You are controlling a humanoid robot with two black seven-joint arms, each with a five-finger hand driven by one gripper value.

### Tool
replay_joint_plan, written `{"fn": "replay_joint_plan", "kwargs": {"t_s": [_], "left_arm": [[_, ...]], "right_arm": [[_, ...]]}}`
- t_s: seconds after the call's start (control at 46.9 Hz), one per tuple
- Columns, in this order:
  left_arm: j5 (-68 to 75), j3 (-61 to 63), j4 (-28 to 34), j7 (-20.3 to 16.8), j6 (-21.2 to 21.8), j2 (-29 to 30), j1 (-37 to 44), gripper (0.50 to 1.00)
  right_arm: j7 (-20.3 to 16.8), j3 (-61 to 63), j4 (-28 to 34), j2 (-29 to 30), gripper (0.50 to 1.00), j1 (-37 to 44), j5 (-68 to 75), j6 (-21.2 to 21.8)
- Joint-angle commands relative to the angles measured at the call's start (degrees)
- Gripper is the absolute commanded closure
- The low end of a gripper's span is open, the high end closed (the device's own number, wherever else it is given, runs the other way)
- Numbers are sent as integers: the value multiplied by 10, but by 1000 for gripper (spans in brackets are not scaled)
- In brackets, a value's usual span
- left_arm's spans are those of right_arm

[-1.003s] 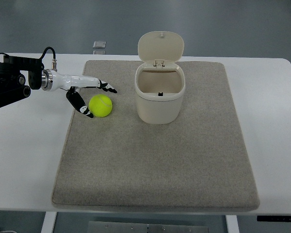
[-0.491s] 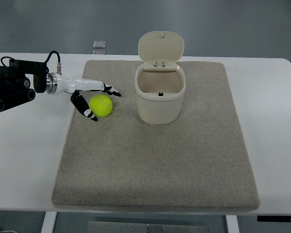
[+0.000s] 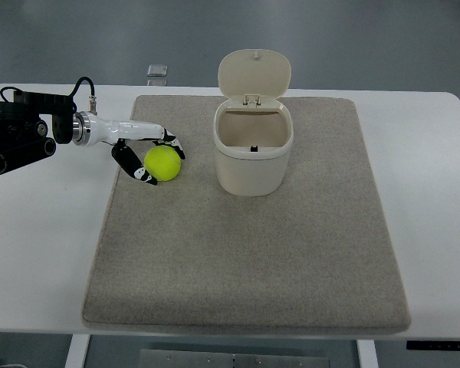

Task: Put tennis ball into box with left hand
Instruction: 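Close the left hand fingers around the yellow tennis ball, then lift the tennis ball with the left hand up off the mat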

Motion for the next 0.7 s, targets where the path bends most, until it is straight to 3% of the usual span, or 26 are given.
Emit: {"fn": "replay_joint_plan", "kwargs": {"t_s": [0.0,0.043,0.171,0.299,0.683], "left_arm": [[0,0,0,0,7,0,-3,840],[1,0,0,0,6,0,-4,874],[0,0,0,1,7,0,0,915],[-2,0,0,4,7,0,1,1000],[-135,-57,8,35,5,-1,3,1000]], "right_arm": [[0,0,0,0,599,0,0,0],[0,0,0,0,599,0,0,0],[0,0,0,0,599,0,0,0],[0,0,0,0,599,0,0,0],[0,0,0,0,599,0,0,0]]}}
